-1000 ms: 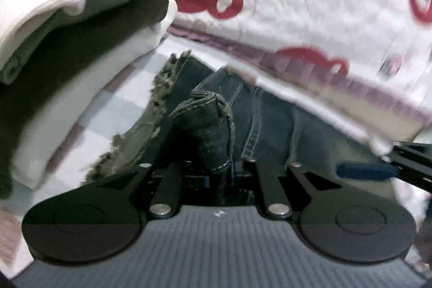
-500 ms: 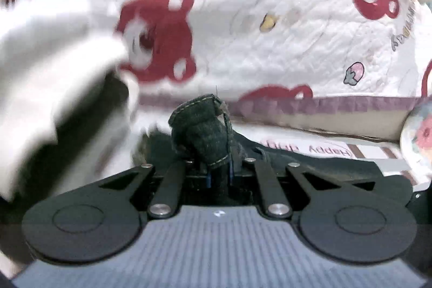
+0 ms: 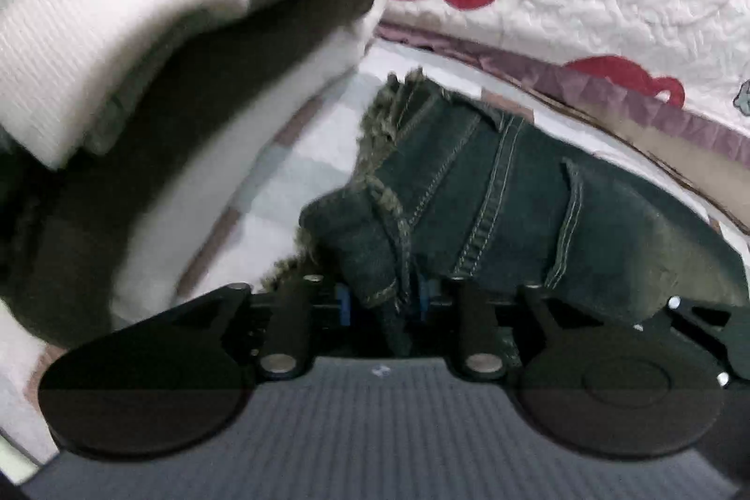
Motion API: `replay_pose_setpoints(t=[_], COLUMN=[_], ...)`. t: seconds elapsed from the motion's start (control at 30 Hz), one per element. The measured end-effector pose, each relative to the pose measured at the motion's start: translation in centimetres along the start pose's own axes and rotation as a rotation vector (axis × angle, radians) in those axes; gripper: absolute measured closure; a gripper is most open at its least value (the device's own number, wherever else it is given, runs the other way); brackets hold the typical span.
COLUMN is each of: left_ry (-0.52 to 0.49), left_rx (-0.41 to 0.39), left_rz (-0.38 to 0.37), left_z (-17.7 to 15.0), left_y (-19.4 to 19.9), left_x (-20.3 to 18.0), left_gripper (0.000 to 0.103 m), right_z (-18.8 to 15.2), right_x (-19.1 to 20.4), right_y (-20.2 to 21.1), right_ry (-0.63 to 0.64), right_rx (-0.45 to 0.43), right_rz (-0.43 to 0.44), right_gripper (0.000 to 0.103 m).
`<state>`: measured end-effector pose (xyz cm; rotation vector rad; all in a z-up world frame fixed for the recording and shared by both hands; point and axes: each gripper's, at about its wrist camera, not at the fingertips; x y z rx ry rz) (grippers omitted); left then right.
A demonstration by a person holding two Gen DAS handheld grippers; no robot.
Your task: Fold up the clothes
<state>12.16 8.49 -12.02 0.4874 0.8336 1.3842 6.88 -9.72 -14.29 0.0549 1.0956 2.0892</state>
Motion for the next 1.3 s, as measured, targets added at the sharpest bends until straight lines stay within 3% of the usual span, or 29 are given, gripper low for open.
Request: replay_pose_setpoints(t=[0.2,0.37,0.43,0.5,0.6,0.73,0.83,0.9,1.07,1.17,1.3], left_ry=[-0.038,-0.129,-0.145,-0.144,-0.132,-0.123,-0.195,-0.251,-0.280,-0.364,-0.367], left_rx=[-0.114,-0.252,-0.274,-0.209,-0.065,0.111,0.116,0.096,0.049,0.035,0.077], left_rz=[-0.030,0.014,-0.022,-0.070,-0.141,-0.222,-0.193,-0.171,-0.249,-0.243,-0.243], left_z=[0.5,0.3,0.1,-0.4,-1.5,-2.8,-3.5,-3.6,-4.4,-5.3,-6.2], left_y=[3.0,5.7,6.6,5.8,3.8,1.4,1.2,1.5,2.9,3.4,2.4], left_x=[-0.3,-2.5,-3.3,-4.4,-6.1,-8.3,-9.9,-10.9,-12.3,-14.3,-15.4], left_gripper=[0.073,0.073,0.071,0.068,0.050,0.050,0.050,0.050,0.049,0.040,0.040], right_z=[-0.8,-2.8,-4.1,-5.8,-8.9,-13.5,-17.3,-19.9,-25.7,-27.8,-29.7], right_x=[-2.9,-6.3,-9.0,-11.6,-15.4,-18.3,-19.0,-19.3,-19.1,-18.6,-18.1], right_y=[1.8,4.1,6.2,8.4,11.4,13.7,14.6,14.8,15.1,15.2,14.8], right_ry=[-0.252,-0.471,-0.586,-0.678,-0.786,-0.877,-0.960,-1.042,-1.252,-1.318,-1.453], right_rx=[-0.011,-0.027,-0.050,-0.081,-0.084,-0.013,0.027,0.051,0.056,0.053,-0.034], right_rz=[0.174,0.304,0.311,0.258,0.123,-0.029,-0.084,-0.086,-0.028,-0.021,0.080], right_gripper=[0.047,0.048,0.048,0.047,0.046,0.046,0.046,0.046,0.046,0.044,0.044])
Point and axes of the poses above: each gripper's, at about its wrist camera, not at the fingertips, and y roughly against the way its jaws point, x to its left, z to its top, and after that the axes turned 1 degree about x, right-handed
